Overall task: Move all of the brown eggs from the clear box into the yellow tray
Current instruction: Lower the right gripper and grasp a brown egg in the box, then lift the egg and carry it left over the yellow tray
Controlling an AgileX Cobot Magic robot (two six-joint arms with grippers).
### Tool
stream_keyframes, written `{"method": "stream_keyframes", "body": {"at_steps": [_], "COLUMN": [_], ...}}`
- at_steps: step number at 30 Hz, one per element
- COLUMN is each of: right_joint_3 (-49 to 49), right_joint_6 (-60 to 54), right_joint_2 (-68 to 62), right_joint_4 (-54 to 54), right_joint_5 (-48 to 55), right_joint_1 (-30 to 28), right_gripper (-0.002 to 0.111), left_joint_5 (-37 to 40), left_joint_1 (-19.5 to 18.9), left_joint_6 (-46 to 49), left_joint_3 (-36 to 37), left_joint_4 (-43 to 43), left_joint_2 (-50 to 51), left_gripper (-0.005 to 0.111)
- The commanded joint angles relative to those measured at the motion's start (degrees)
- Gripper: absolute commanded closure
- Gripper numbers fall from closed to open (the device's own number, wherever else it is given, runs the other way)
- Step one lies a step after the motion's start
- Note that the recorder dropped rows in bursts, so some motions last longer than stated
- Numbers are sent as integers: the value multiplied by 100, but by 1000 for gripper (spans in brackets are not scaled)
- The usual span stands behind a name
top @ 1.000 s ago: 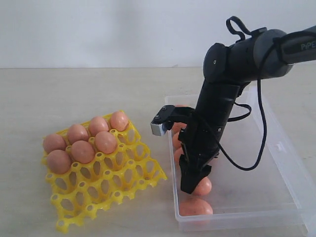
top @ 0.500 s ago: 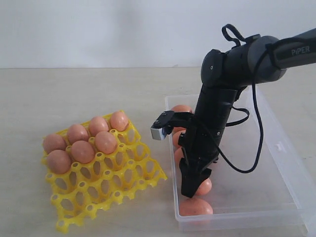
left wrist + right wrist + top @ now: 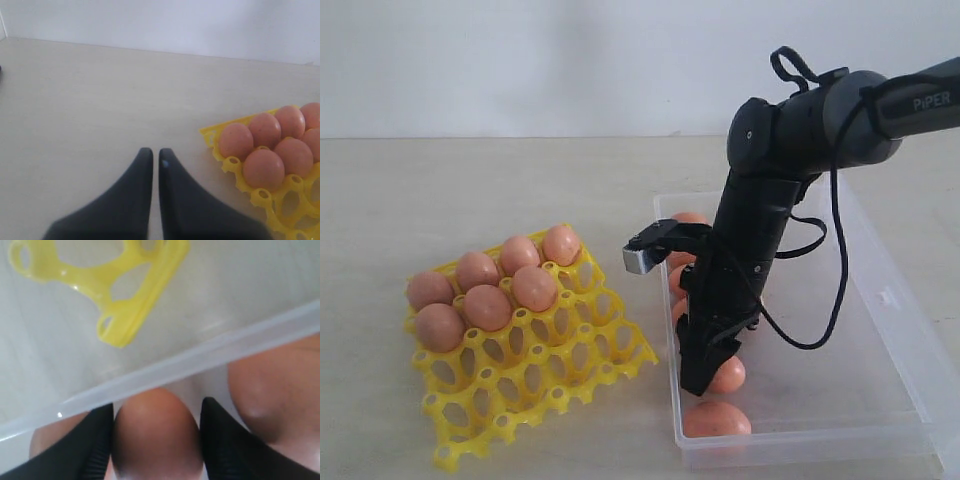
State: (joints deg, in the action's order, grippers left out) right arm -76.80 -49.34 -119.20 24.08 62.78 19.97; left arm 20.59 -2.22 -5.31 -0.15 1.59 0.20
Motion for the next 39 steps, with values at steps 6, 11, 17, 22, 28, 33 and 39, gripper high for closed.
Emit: {"method": "stream_keyframes", "body": {"at_steps": [6,11,17,22,28,33,39], "right_joint_3": [16,16,16,16,16,16,16], "right_joint_6": [634,897,1394,2248,3276,3423,3077], "right_joint_2": [1110,1643,2229,2805,3590,4281,4947], "right_joint_4": [-121,-121,-337,-1208,-3015,-3802,-2907], "right_joint_5": [-87,-65,-51,-40,-41,-635,-3027], "right_joint_1": [3,3,3,3,3,3,3], "right_gripper": [108,108,108,109,109,109,109], "left_joint_5": [-23,-23,-23,-23,-23,-23,-23], "left_joint_1": [-18,-18,-18,-18,-18,-18,-18], "left_joint_6": [27,27,27,27,27,27,27], "left_joint_3": [15,15,15,15,15,15,15], "left_joint_4": [-12,-12,-12,-12,-12,-12,-12], "left_joint_2": [-20,-20,-20,-20,-20,-20,-20], "left_gripper": [103,103,103,103,103,103,103]}}
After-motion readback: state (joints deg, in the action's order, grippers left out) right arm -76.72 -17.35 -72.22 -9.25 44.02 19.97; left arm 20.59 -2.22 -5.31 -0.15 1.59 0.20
